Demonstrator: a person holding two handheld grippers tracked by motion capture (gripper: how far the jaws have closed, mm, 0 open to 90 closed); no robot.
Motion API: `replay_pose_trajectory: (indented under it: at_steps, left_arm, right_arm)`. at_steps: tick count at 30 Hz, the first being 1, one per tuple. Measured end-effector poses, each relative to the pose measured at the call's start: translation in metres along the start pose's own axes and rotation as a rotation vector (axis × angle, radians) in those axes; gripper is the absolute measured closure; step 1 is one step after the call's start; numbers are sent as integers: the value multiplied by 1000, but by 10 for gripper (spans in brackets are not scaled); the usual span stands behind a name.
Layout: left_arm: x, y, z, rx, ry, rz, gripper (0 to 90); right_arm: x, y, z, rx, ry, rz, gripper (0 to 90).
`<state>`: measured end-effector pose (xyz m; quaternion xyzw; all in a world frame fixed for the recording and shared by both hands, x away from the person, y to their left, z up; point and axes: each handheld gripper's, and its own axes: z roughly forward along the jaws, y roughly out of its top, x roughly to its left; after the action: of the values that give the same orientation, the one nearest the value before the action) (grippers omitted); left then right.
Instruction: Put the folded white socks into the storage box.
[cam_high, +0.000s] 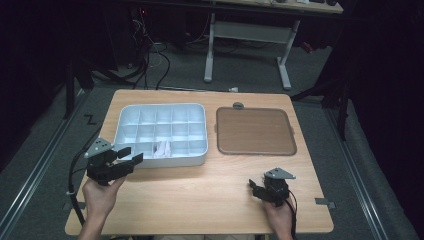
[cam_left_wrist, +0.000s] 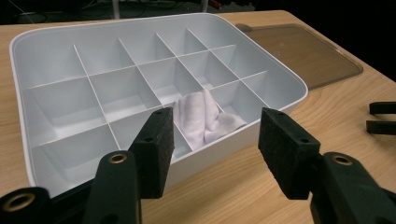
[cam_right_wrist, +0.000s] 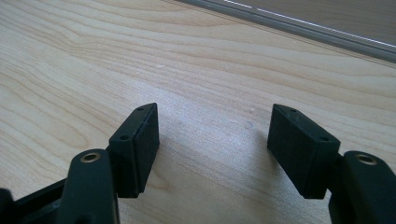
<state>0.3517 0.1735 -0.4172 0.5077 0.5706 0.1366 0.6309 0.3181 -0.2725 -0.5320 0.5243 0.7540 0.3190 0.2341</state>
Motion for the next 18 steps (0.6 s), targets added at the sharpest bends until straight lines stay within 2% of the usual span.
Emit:
replay_pose_trajectory:
  at_steps: [16, 18]
  left_arm:
    - [-1, -10, -7, 5, -10, -17, 462]
    - [-1, -11, -7, 6, -16, -33, 462]
  right_arm:
    - [0, 0, 0, -1, 0, -3, 343]
    - [0, 0, 0, 0, 0, -2, 344]
